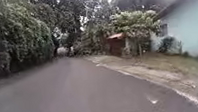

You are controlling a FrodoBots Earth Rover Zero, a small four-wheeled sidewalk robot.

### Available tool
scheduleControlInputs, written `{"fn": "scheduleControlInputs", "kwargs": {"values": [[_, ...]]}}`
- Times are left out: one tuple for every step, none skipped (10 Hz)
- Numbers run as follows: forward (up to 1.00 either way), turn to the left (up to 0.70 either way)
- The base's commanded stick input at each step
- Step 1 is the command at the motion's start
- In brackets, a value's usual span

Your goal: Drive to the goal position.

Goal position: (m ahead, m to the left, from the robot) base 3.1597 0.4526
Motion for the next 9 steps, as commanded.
{"fn": "scheduleControlInputs", "kwargs": {"values": [[0.7,0.0],[0.7,0.0],[0.7,0.0],[0.7,0.0],[0.7,0.06],[0.7,0.16],[0.7,0.27],[0.7,0.08],[0.7,0.12]]}}
